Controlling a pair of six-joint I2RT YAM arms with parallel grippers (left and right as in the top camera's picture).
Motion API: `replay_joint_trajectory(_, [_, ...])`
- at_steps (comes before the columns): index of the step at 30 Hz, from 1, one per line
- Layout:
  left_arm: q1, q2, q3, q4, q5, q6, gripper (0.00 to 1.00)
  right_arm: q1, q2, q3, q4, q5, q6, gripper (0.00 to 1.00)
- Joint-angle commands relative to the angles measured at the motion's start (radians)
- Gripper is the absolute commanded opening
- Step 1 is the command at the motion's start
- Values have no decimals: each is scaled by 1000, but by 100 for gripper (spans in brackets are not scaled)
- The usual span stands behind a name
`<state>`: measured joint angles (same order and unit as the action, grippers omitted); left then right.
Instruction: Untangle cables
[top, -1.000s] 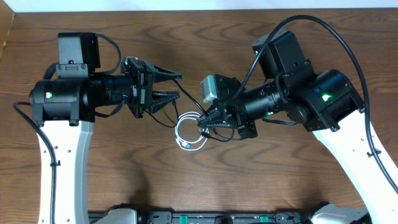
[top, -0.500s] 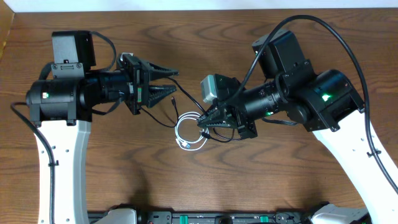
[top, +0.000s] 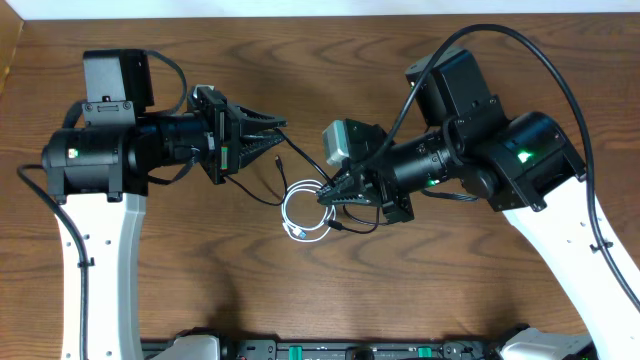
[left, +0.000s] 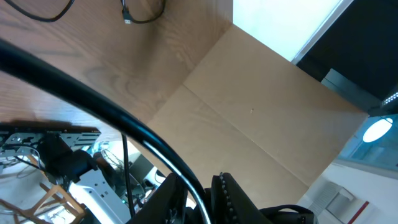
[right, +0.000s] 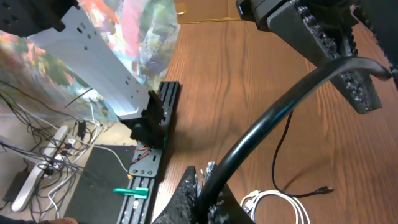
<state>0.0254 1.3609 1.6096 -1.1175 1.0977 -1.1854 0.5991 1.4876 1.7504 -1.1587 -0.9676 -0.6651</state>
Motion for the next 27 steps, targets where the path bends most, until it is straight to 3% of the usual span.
replay_joint_trajectory(1, [4,0,-3,2,13,-3,19,4,-3,2,0,0,7,1])
replay_joint_trajectory(5, [4,0,-3,2,13,-3,8,4,-3,2,0,1,6,1])
replay_joint_trajectory(10, [4,0,-3,2,13,-2,8,4,-3,2,0,1,7,1])
replay_joint_trajectory(17, [4,0,-3,2,13,-2,33,4,-3,2,-1,1,7,1])
replay_joint_trajectory(27, [5,0,-3,2,13,-19,34,4,-3,2,0,23,19,1])
